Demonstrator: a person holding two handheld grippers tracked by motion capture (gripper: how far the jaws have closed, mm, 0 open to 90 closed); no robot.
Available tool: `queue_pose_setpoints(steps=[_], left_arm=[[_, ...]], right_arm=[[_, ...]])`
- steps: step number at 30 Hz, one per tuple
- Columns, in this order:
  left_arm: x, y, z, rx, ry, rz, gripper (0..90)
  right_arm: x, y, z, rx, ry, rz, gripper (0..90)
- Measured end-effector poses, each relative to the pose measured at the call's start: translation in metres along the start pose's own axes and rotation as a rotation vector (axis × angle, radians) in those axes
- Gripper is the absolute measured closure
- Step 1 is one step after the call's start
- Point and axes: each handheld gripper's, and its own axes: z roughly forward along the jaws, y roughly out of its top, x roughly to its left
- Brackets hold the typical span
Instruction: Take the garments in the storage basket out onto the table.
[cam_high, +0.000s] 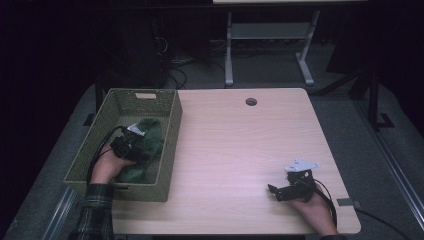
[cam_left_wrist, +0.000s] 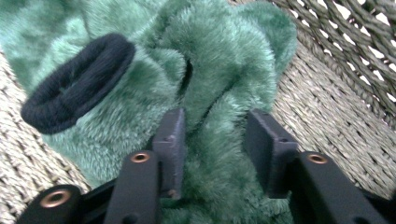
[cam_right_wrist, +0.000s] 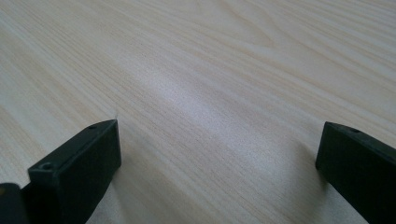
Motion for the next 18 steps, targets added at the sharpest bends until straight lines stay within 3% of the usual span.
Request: queue_pose_setpoints(steps=[3, 4, 8, 13, 18], left_arm=[[0.0, 0.0, 0.0, 0.016, -0.017, 0.0, 67.2], [0.0, 0.0, 0.0, 0.021, -0.023, -0.004, 74.1], [0.001, 0.0, -0.001, 0.04, -0.05, -0.046, 84.7], [0.002, 0.001, -0.005, 0.03, -0.063, -0.071, 86.6], [0.004, 0.001, -0.016, -0.017, -0.069, -0.09, 87.0]], right_arm=[[0.0, 0.0, 0.0, 0.0, 0.0, 0.0, 0.0], [0.0, 0.0, 0.0, 0.0, 0.0, 0.0, 0.0], [0.0, 0.0, 0.0, 0.0, 0.0, 0.0, 0.0], [0.0, 0.0, 0.0, 0.0, 0.0, 0.0, 0.0], [0.0, 0.0, 0.0, 0.0, 0.0, 0.0, 0.0]])
